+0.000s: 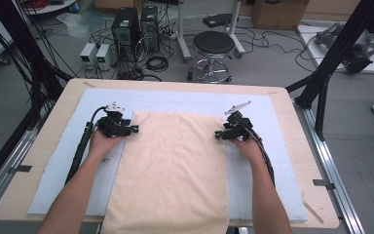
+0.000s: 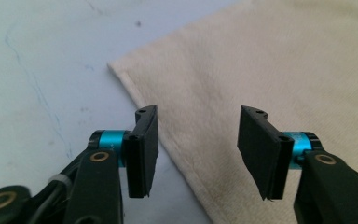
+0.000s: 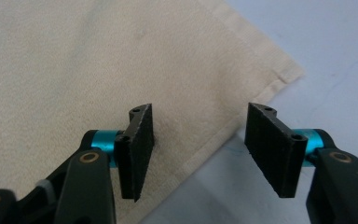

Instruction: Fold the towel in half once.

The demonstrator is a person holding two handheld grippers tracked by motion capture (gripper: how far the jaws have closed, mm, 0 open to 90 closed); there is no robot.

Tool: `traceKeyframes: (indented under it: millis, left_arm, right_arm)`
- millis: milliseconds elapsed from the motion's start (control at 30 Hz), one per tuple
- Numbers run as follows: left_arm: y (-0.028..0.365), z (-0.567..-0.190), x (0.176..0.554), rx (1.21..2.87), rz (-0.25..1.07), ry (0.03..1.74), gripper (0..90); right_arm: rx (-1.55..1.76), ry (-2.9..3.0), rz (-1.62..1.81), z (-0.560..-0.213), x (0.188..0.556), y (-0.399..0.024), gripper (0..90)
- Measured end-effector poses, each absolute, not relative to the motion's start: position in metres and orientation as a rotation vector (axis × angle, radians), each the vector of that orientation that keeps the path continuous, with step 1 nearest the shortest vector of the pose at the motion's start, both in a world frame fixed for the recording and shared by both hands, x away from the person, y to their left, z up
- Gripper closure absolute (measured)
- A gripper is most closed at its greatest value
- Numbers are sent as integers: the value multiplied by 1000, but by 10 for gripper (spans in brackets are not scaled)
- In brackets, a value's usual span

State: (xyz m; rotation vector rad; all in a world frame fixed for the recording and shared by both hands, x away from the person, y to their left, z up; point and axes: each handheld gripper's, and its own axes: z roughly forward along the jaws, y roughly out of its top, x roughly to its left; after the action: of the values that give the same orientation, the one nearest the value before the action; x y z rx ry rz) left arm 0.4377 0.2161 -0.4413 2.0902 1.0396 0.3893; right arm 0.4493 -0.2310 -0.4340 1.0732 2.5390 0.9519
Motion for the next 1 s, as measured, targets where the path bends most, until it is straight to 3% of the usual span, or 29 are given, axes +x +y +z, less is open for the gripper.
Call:
traceKeyframes:
  millis: [67,167,300,633,1000]
  left_arm:
    - [216,-441,438,2082,400,1057,543]
    - [216,-441,439,2061,399,1066,664]
    - [215,-443,440,2026,343,1076,828]
    - [227,-414,428,1955,343,1003,849]
    - [242,-354,374,1916,434,803,848]
  right_arm:
    - [1091,2530,963,-434,450,-231,497]
    - [1092,2535,977,-433,451,-231,594]
    - [1086,2587,1027,-433,452,-231,816]
    - [1030,2590,1146,-413,442,-232,845]
    - [782,2526,1300,-346,389,-239,845]
